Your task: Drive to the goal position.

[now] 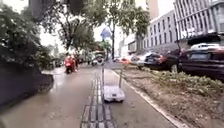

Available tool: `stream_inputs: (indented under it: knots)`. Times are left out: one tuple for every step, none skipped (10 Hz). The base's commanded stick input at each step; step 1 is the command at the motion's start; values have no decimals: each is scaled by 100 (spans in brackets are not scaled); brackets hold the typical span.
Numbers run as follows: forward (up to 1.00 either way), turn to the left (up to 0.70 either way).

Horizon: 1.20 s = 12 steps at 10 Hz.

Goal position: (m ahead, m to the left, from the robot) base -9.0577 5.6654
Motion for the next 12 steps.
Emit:
stream_inputs:
  knots:
    - [69, 1]
    - [69, 1]
    - [69, 1]
    - [69, 1]
    - [69, 1]
    - [69, 1]
    - [69, 1]
    - [69, 1]
    - [69, 1]
    - [69, 1]
    - [69, 1]
    - [69, 1]
